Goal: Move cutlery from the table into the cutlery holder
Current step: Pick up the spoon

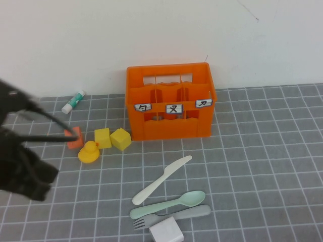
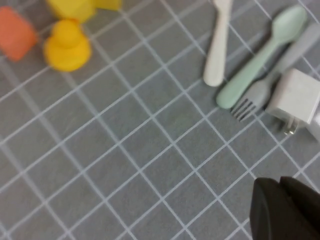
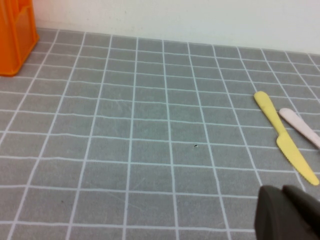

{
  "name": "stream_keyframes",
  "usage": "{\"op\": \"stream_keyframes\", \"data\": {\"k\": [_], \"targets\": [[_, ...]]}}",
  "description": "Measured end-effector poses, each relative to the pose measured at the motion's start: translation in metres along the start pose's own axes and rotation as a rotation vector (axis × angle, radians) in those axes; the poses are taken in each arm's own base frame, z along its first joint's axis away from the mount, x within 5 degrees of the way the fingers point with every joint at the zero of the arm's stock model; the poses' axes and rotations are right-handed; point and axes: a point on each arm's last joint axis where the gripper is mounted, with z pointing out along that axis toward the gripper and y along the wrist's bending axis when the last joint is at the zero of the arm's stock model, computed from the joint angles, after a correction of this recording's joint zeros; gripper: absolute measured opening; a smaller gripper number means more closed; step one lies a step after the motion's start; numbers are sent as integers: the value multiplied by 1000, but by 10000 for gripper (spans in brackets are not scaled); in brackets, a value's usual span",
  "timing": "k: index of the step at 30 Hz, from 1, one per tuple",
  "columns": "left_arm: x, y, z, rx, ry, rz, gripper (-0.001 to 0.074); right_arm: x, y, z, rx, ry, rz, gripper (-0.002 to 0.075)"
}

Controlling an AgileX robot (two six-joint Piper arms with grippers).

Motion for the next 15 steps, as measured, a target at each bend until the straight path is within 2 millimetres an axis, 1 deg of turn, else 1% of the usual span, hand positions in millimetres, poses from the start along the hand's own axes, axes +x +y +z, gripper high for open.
{"op": "stream_keyframes", "data": {"k": [2,4,6,8,10,12,14,15], "targets": [[-10,-2,12,15,47,56,-1,0,0,0,0,0,0,-3],[-21,-7,23,26,94,135,6,0,0,0,0,0,0,-3],[-30,-12,36,20,144,219,36,0,0,0,0,0,0,-3],[-39,-19,48,9,177,306,99,0,0,0,0,0,0,-3],[-47,-26,60,-8,199,389,187,0,0,0,0,0,0,-3],[-55,-34,76,-21,212,472,294,0,0,0,0,0,0,-3],[-62,-41,90,-26,203,521,383,0,0,0,0,0,0,-3],[-64,-44,94,-25,197,529,401,0,0,0,0,0,0,-3]]}}
